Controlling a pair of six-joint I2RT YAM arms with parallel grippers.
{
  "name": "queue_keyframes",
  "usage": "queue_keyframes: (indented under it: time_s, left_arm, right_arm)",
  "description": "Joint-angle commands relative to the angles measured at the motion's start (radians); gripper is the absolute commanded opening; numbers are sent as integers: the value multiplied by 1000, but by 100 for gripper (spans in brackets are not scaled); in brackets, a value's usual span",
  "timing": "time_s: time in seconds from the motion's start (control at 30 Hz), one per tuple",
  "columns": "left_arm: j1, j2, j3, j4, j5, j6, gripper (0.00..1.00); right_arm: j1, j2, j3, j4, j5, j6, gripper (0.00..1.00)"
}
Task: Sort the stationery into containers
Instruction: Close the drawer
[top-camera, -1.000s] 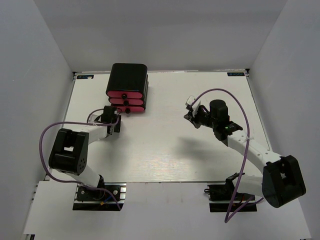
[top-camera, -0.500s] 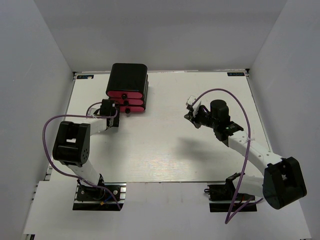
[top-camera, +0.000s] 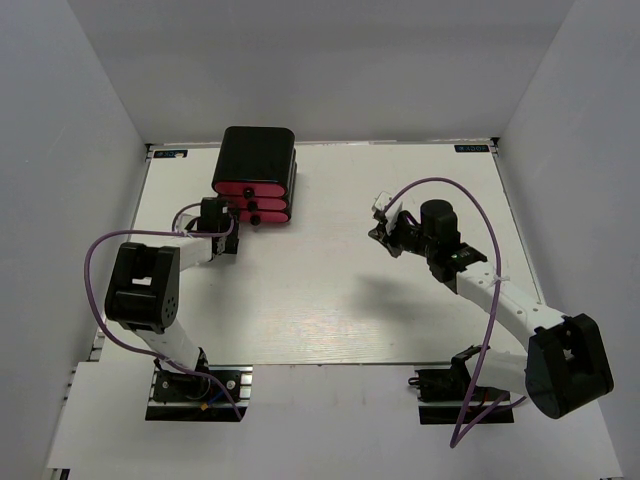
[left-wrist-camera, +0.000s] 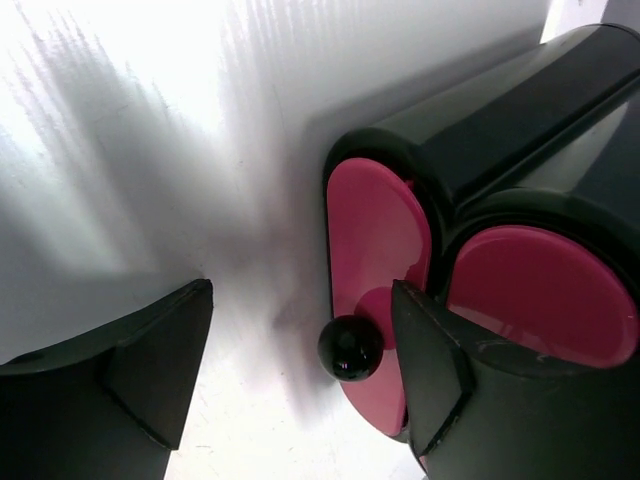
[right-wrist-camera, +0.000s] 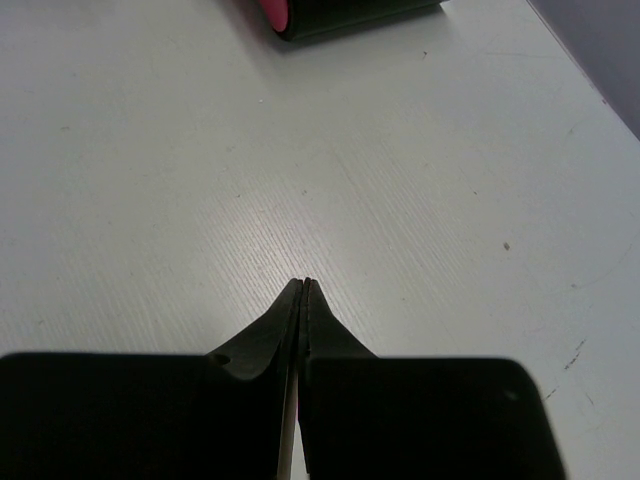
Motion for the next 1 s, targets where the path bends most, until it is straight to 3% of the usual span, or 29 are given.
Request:
queue_keyframes:
  time_s: [0.0,0.33,0.4,0.5,0.67,0.73,0.77,0.8,0.83,0.87,0.9,0.97]
  left_arm:
    - [7,59,-45,-88,24,30,84]
    - [7,59,-55,-58,63,50,86]
    - [7,50,-64,-70,72,79,80]
    - [7,6,-104,-91,90,120,53]
    - [7,-145,-272,-62,182,220,38]
    - [7,-212,-347,19,268,414,31]
    - [7,-285,-366,63,377,506,32]
    - [-7,-323,-377,82,426,637,37]
    - [-7,-358,-377,82,472,693,58]
    - [-19,-395,-377,82,566,738,68]
    - [-19,-463,-377,61,598,770,75]
    - [-19,-547,-337,-44,635,842,80]
  right_arm:
    - [-7,-29,-15,4,-4,1,0]
    - [-11,-34,-16,1,0,0,0]
    - [-7,-38,-21,0,-3,-8,0]
    - [-7,-51,-31,1,0,-14,0]
    - [-9,-57,-53,12,-3,-6,0]
    - [-7,-60,-57,8,-6,1,29]
    - [-7,-58,-59,1,-15,0,46]
    - [-7,-61,-60,0,-15,6,90]
    - [-4,-60,-59,-6,-18,9,90]
    - [-7,-60,-59,-11,-8,18,90]
    - [-4,-60,-57,-8,5,86,90]
    - [-1,-55,-42,-17,79,189,90]
